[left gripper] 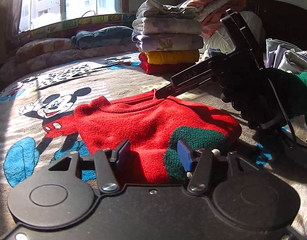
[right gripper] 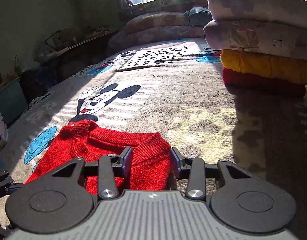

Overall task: Fold clothes
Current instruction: 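Move both grippers to the folded sweater and close them on it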

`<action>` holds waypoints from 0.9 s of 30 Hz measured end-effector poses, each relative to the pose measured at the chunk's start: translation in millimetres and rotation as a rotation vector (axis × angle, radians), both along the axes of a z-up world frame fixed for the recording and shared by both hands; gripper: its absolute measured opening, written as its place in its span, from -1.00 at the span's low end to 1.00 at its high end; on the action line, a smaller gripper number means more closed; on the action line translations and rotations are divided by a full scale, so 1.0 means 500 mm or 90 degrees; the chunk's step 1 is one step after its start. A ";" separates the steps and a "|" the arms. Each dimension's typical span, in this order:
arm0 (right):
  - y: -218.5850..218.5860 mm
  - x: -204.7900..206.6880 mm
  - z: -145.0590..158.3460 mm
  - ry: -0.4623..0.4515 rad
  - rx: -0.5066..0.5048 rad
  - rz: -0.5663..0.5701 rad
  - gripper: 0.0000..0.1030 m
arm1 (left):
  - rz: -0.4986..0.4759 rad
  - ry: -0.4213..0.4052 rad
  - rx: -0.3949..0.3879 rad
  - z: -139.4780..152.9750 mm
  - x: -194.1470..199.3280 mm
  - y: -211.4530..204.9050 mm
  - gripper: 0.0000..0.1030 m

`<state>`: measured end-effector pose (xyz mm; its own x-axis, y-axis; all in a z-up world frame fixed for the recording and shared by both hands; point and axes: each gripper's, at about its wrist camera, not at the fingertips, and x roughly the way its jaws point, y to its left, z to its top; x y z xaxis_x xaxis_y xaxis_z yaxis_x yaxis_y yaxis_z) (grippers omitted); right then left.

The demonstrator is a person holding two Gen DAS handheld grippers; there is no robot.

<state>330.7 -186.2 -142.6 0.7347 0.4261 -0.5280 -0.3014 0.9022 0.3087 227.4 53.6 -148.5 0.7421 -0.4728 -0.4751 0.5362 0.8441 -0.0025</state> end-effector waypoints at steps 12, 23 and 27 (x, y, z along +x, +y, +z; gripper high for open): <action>-0.101 -0.156 -0.082 0.157 0.331 -0.135 0.07 | 0.201 0.226 -0.392 -0.025 0.031 0.195 0.21; -0.064 -0.105 -0.095 0.150 0.330 -0.120 0.29 | 0.245 0.281 -0.425 -0.049 0.080 0.172 0.18; -0.052 -0.091 -0.102 0.140 0.328 -0.111 0.08 | 0.247 0.284 -0.420 -0.053 0.103 0.154 -0.01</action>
